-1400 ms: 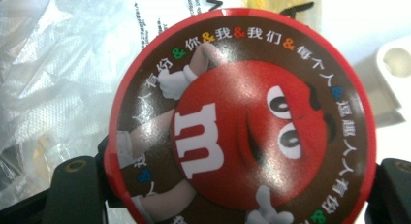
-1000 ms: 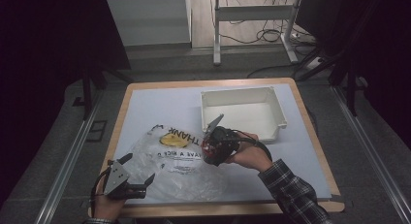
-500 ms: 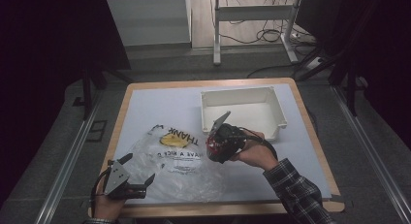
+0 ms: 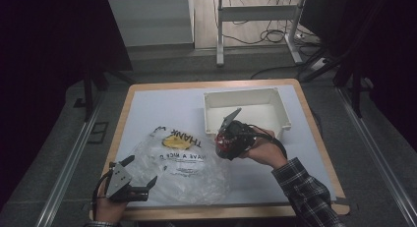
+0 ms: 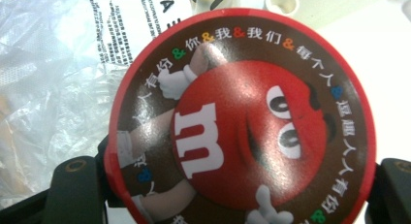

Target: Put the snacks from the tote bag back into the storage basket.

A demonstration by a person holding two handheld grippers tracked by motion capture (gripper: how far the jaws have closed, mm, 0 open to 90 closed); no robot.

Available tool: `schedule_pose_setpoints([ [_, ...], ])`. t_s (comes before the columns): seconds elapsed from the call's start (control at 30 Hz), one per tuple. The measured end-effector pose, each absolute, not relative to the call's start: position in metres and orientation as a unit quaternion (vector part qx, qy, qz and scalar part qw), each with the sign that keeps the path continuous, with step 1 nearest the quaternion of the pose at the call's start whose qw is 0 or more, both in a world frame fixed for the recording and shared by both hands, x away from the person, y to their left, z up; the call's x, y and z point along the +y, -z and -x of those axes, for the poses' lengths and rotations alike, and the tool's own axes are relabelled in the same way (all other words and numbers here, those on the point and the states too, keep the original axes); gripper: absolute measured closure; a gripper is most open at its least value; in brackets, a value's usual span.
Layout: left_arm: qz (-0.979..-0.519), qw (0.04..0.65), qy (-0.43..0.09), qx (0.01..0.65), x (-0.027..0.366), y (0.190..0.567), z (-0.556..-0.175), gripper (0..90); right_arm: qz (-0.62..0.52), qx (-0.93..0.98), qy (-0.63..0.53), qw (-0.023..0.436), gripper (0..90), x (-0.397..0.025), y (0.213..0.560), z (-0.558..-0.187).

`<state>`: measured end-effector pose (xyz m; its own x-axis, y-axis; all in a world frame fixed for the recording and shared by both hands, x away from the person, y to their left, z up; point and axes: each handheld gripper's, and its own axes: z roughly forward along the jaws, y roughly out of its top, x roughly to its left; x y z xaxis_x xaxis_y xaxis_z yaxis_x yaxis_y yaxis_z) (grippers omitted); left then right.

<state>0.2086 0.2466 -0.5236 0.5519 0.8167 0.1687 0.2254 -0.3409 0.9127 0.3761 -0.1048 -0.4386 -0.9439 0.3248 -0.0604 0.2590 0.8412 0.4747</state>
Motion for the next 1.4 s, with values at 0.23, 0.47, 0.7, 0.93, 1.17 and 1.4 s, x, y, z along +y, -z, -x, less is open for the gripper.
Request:
schedule_pose_setpoints([
  [0.23, -0.753, 0.457, -0.323, 0.346, 0.247, 0.523, -0.209, 0.0, -0.152, 0.956, -0.238, 0.075, 25.6, -0.108, 0.435, -0.382],
  [0.47, -0.753, 0.459, -0.321, 0.346, 0.247, 0.523, -0.209, 0.0, -0.155, 0.955, -0.24, 0.078, 25.6, -0.111, 0.433, -0.388],
  [0.7, -0.752, 0.459, -0.321, 0.347, 0.247, 0.524, -0.209, 0.0, -0.159, 0.954, -0.24, 0.08, 25.6, -0.114, 0.433, -0.397],
  [0.93, -0.752, 0.459, -0.322, 0.347, 0.247, 0.524, -0.209, 0.0, -0.164, 0.953, -0.24, 0.083, 25.6, -0.116, 0.432, -0.404],
  [1.17, -0.752, 0.458, -0.322, 0.348, 0.247, 0.524, -0.209, 0.0, -0.164, 0.953, -0.241, 0.084, 25.6, -0.117, 0.434, -0.412],
  [1.4, -0.753, 0.456, -0.323, 0.347, 0.247, 0.524, -0.209, 0.0, -0.159, 0.953, -0.243, 0.083, 25.6, -0.116, 0.436, -0.42],
])
